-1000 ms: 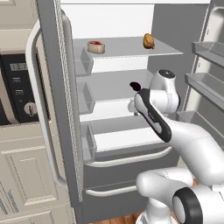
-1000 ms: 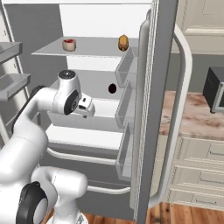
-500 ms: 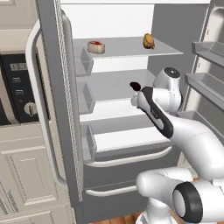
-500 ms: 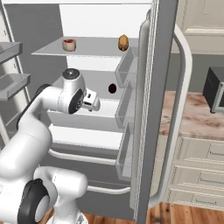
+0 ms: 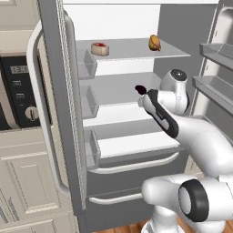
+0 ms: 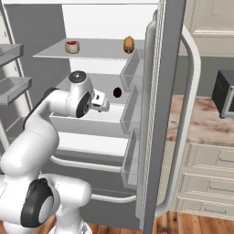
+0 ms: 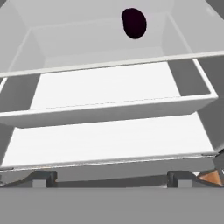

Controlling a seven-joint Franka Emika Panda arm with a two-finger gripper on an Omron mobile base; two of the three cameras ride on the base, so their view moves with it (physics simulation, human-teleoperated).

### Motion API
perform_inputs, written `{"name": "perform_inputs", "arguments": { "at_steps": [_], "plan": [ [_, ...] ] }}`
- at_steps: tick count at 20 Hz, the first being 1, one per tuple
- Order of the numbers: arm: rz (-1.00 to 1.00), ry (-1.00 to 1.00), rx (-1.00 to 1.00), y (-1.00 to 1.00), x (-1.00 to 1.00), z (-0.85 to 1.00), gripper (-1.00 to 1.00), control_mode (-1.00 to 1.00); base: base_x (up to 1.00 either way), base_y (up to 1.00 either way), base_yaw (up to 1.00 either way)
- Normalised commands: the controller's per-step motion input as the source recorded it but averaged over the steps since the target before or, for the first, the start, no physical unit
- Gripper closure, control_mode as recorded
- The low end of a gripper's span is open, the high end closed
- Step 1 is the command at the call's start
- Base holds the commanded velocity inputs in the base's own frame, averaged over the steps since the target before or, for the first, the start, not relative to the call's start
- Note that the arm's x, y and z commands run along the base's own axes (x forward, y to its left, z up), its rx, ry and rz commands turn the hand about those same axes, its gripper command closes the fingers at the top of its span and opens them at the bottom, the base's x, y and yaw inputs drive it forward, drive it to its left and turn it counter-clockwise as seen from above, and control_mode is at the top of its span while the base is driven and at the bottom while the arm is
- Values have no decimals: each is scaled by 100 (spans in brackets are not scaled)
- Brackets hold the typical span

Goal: Gather the eggplant and sweet potato from the fridge and place them on a tray on the dining counter. Then gather the steak and chicken drumstick from the fridge and place them on the other tray.

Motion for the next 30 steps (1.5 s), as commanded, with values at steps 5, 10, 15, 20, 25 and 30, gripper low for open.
{"name": "perform_inputs", "arguments": {
  "at_steps": [5, 10, 15, 20, 25, 30],
  "plan": [
    [0, -8, -4, -20, 12, 1, -100, -100, 0, 0, 0],
    [0, -8, -4, -12, 16, 6, -100, -100, 0, 0, 0],
    [0, -3, -2, -10, 41, 23, -100, -100, 0, 0, 0],
    [0, 0, 0, -1, 41, 42, -100, -100, 0, 0, 0],
    [0, -1, 0, -14, 39, 9, -100, -100, 0, 0, 0],
    [0, -1, 0, -17, 24, 0, -100, -100, 0, 0, 0]
  ]
}}
